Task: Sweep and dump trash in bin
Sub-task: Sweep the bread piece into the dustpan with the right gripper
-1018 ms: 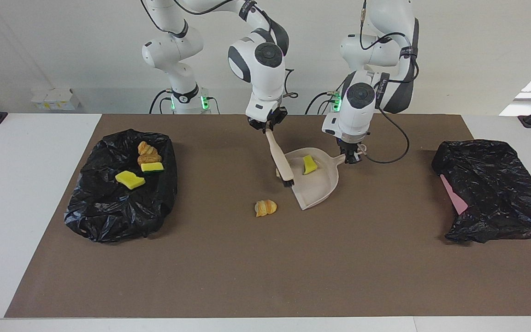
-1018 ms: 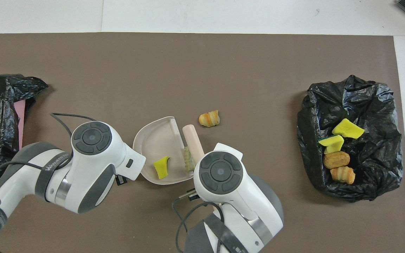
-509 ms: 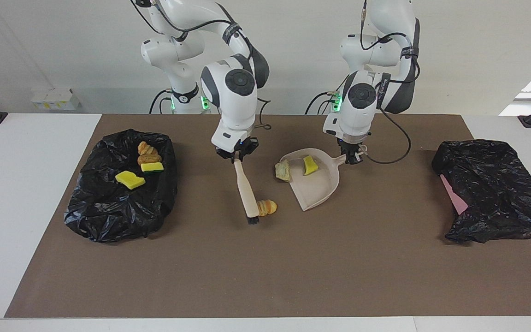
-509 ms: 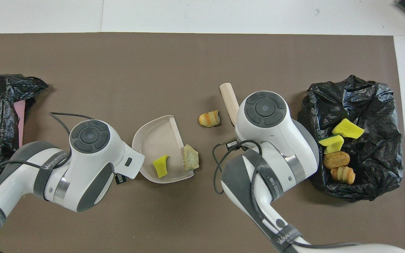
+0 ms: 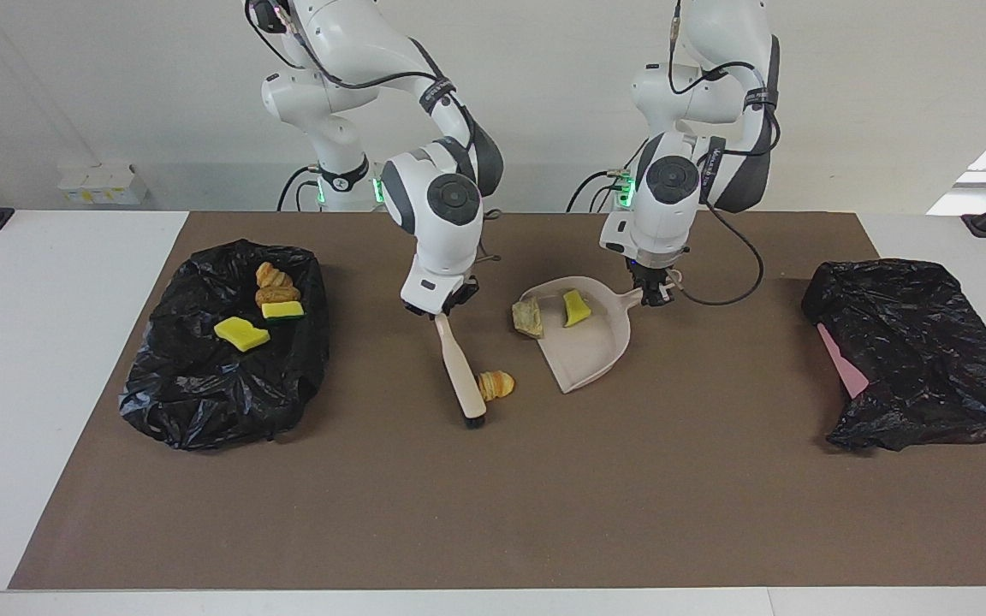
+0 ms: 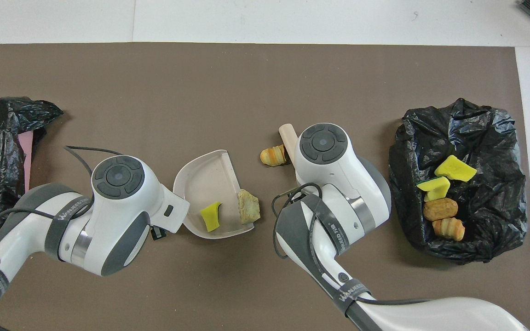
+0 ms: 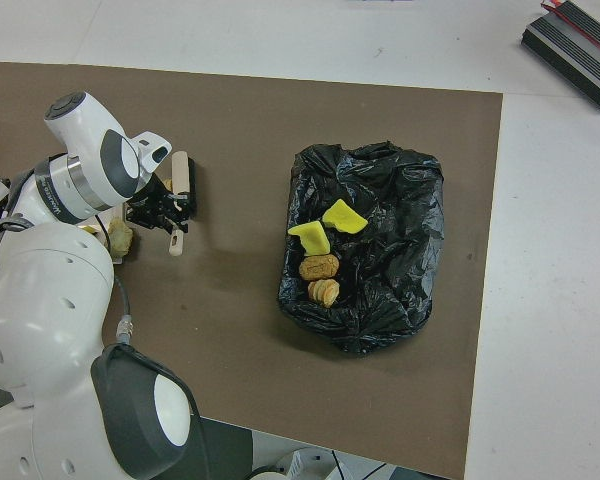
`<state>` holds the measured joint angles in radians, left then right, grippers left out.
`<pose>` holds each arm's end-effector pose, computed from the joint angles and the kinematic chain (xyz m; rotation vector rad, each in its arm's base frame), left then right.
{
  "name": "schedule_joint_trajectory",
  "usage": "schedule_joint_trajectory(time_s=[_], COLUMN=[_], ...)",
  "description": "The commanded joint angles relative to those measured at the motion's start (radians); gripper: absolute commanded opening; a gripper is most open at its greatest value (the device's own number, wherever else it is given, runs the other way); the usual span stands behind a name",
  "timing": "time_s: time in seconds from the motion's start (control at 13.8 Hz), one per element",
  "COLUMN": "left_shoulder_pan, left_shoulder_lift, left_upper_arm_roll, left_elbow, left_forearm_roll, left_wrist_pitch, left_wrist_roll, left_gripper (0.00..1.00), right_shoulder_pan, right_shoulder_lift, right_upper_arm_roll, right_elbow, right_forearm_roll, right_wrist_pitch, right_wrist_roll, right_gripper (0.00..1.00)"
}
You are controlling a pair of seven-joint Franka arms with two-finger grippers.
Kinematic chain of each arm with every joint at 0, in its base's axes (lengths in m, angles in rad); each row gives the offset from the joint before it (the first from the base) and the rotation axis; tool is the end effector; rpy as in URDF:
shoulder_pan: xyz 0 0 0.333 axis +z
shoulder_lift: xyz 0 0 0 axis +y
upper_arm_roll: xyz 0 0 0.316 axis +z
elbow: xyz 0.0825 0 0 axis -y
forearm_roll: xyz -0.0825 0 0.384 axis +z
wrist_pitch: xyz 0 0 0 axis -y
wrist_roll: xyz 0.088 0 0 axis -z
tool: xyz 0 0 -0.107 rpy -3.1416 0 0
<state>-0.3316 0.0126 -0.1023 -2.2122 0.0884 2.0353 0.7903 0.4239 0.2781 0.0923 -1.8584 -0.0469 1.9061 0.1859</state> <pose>0.4629 -0.2090 0.3583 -2.4841 1.8331 0.3088 0.5211 0.2888 0.3544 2.9843 0.5280 -0.3185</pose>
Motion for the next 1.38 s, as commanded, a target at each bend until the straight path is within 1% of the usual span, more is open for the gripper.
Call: schedule_joint_trajectory(time_s=[0.0, 0.07, 0.22, 0.36, 0.44, 0.58, 0.65, 0.8, 0.95, 1.09, 1.31], left_shoulder_pan=[-0.009, -0.010, -0.012, -0.024, -0.024, -0.026, -0.036, -0.040, 0.001, 0.064, 0.146], left_shoulder_lift=[0.009, 0.009, 0.017, 0.018, 0.018, 0.041, 0.041, 0.047, 0.067, 0.105, 0.121], left_upper_arm_roll=[0.000, 0.000, -0.002, -0.002, -0.002, -0.005, -0.005, -0.005, -0.002, -0.002, -0.002], left_elbow=[0.009, 0.008, 0.005, 0.005, 0.003, -0.007, -0.012, -0.004, 0.022, 0.081, 0.127], left_forearm_roll=[-0.007, -0.007, -0.009, -0.010, -0.012, -0.018, -0.027, -0.050, -0.090, -0.119, -0.121], left_wrist_pitch=[0.002, 0.003, 0.012, 0.026, 0.040, 0.090, 0.112, 0.126, 0.129, 0.112, 0.108], left_wrist_roll=[-0.022, -0.022, -0.023, -0.023, -0.022, -0.020, -0.019, -0.003, 0.093, 0.208, 0.306], left_gripper=[0.00, 0.00, 0.00, 0.00, 0.00, 0.00, 0.00, 0.00, 0.00, 0.00, 0.00], right_shoulder_pan=[0.027, 0.038, 0.100, 0.134, 0.151, 0.176, 0.182, 0.174, 0.168, 0.170, 0.188], right_shoulder_lift=[-0.092, -0.108, -0.129, -0.135, -0.131, -0.106, -0.102, -0.118, -0.166, -0.200, -0.240], right_upper_arm_roll=[0.003, 0.003, 0.003, 0.003, 0.003, 0.003, 0.003, 0.003, 0.000, 0.000, 0.003], right_elbow=[-0.128, -0.145, -0.163, -0.157, -0.141, -0.075, -0.056, -0.053, -0.053, -0.058, -0.105], right_forearm_roll=[0.071, 0.108, 0.183, 0.260, 0.291, 0.308, 0.308, 0.308, 0.308, 0.306, 0.303], right_wrist_pitch=[0.002, -0.007, -0.028, -0.027, -0.018, -0.024, -0.024, -0.035, -0.062, -0.111, -0.130], right_wrist_roll=[-0.009, -0.008, 0.003, 0.009, 0.041, 0.131, 0.154, 0.156, 0.158, 0.173, 0.300], right_gripper=[0.00, 0.00, 0.00, 0.00, 0.00, 0.00, 0.00, 0.00, 0.00, 0.00, 0.00])
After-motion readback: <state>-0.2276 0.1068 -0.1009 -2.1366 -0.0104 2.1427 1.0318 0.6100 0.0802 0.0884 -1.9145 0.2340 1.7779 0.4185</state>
